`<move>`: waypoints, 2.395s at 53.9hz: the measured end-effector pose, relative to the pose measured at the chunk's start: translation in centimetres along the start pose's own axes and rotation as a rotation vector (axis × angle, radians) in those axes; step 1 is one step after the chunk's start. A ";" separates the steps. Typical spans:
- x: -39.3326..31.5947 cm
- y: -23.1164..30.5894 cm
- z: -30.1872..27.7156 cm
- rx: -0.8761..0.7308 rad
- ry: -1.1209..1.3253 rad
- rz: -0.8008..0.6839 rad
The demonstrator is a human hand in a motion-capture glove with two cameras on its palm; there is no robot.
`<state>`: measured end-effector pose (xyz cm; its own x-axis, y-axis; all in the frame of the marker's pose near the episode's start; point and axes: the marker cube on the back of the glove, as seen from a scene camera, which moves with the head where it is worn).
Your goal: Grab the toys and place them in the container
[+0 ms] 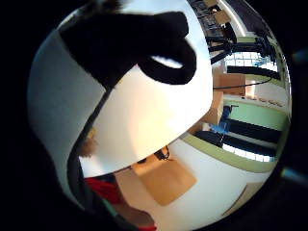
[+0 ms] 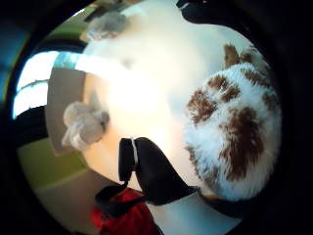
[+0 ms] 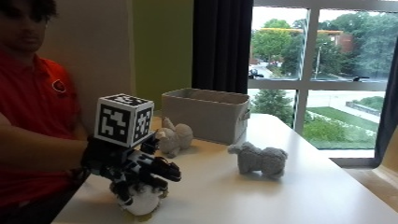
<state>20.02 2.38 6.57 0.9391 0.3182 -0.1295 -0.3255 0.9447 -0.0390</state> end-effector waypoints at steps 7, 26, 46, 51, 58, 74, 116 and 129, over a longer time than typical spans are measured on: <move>0.8 0.2 0.7 -0.056 -0.009 0.008; 3.2 1.2 2.5 -0.080 -0.024 0.034; 2.6 0.2 2.3 0.211 0.112 0.081; 2.9 -0.3 1.7 0.216 0.091 0.077; 2.5 -0.6 0.5 0.230 -0.007 0.065; -6.2 -3.2 -7.5 0.279 -0.001 -0.086; -38.7 -4.9 -22.8 0.429 -0.100 -0.565; -45.9 -2.1 -22.8 0.430 -0.111 -0.664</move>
<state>-24.94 -16.06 -10.00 0.9347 -0.3372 -0.1124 0.3553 0.8801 0.3150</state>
